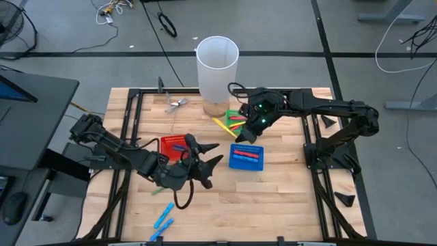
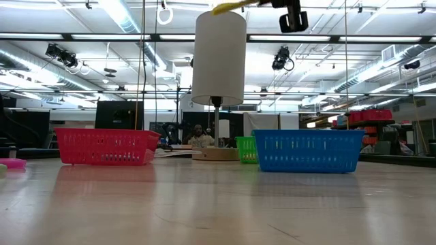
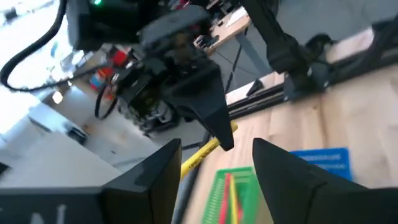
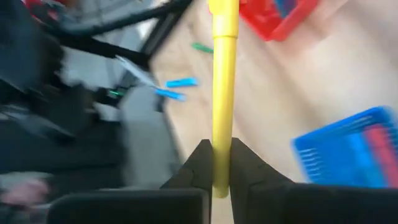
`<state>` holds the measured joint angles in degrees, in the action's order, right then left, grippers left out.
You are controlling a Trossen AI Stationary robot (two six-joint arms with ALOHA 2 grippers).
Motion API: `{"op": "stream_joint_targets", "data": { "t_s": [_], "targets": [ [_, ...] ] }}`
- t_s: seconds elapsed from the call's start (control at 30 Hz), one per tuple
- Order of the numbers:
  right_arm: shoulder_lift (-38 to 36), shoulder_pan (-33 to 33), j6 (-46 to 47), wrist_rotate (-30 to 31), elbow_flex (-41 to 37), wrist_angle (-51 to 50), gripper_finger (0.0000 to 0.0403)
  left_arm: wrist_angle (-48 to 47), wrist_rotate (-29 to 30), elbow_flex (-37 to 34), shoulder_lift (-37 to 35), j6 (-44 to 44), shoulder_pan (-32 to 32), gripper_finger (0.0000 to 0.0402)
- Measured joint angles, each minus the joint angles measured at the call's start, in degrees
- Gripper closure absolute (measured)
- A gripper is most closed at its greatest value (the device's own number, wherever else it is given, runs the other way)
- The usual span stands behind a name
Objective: Pick & Place Markers
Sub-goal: Put the large yellow pen into the green bin
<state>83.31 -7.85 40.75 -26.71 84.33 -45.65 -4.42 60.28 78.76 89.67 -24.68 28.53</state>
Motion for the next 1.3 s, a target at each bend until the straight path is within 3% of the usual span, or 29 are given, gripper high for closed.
{"op": "stream_joint_targets", "data": {
  "t_s": [0.23, 0.57, 1.07, 1.3],
  "targets": [
    [0.0, 1.2, -19.5, 11.6, 0.0, -9.6, 0.0387, -1.6, -2.9, 0.0, 0.0, 17.0, -1.5, 0.0195],
    [0.0, 1.4, -38.5, 24.7, 0.0, -17.9, 0.0387, -7.8, -20.6, 0.0, 0.0, 40.9, -5.6, 0.0195],
    [0.3, -0.8, -46.7, 27.9, 0.0, -23.2, 0.0387, -21.5, -53.9, 0.0, -0.2, 50.5, -11.9, 0.0204],
    [5.7, -4.8, -53.1, 33.0, 0.0, -25.8, 0.0387, -24.7, -58.8, 0.0, -0.3, 51.2, -12.7, 0.0204]
  ]
}}
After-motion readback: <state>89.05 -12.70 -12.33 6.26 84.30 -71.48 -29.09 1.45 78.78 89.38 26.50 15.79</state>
